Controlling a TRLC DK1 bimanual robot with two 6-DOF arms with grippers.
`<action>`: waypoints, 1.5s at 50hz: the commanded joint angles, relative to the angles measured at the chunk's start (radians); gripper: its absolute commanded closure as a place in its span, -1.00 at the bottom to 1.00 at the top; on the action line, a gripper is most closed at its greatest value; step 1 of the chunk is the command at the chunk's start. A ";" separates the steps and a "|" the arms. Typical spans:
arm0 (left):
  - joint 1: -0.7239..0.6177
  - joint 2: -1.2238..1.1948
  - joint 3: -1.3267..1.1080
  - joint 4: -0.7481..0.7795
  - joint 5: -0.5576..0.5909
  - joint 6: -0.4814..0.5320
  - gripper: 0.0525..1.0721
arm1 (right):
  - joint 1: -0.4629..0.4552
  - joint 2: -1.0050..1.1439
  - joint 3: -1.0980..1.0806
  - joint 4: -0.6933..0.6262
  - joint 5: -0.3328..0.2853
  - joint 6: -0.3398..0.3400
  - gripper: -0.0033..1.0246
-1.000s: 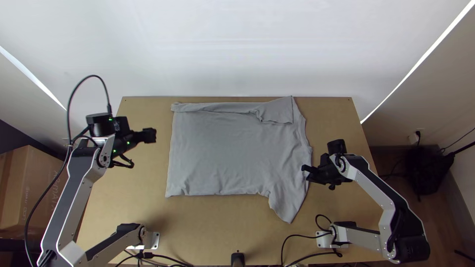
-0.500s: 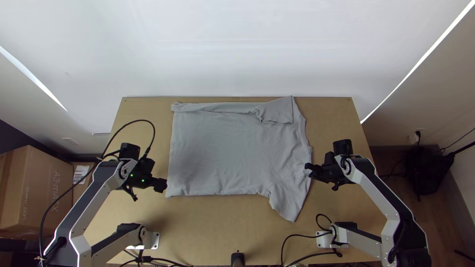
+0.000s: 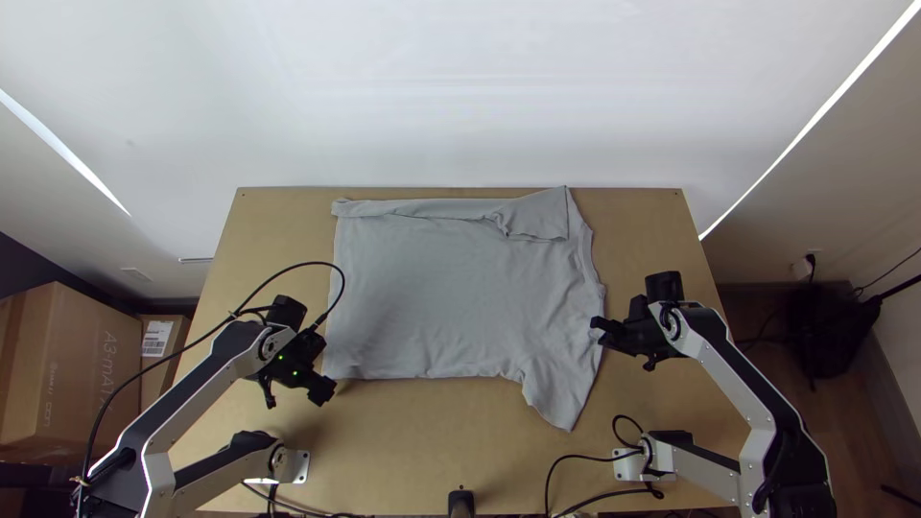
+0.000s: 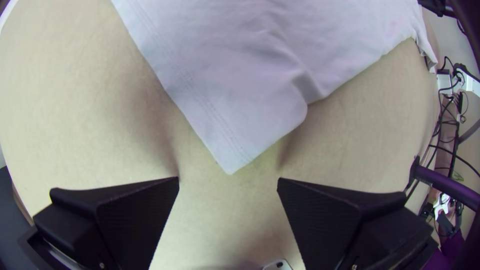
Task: Fold the t-shirt
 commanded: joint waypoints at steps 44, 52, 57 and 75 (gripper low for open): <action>-0.130 -0.049 -0.050 0.193 -0.008 -0.053 0.95 | -0.059 -0.060 -0.027 -0.001 0.004 0.037 0.94; -0.005 -0.066 -0.027 0.178 -0.008 0.001 0.95 | -0.114 -0.076 -0.013 0.002 0.007 0.025 0.94; 0.047 -0.070 -0.013 0.178 -0.008 0.013 0.95 | -0.117 -0.122 -0.013 0.014 0.016 0.014 0.94; 0.137 -0.058 0.213 0.287 -0.008 -0.258 0.95 | -0.070 -0.261 0.186 0.045 0.026 0.029 0.95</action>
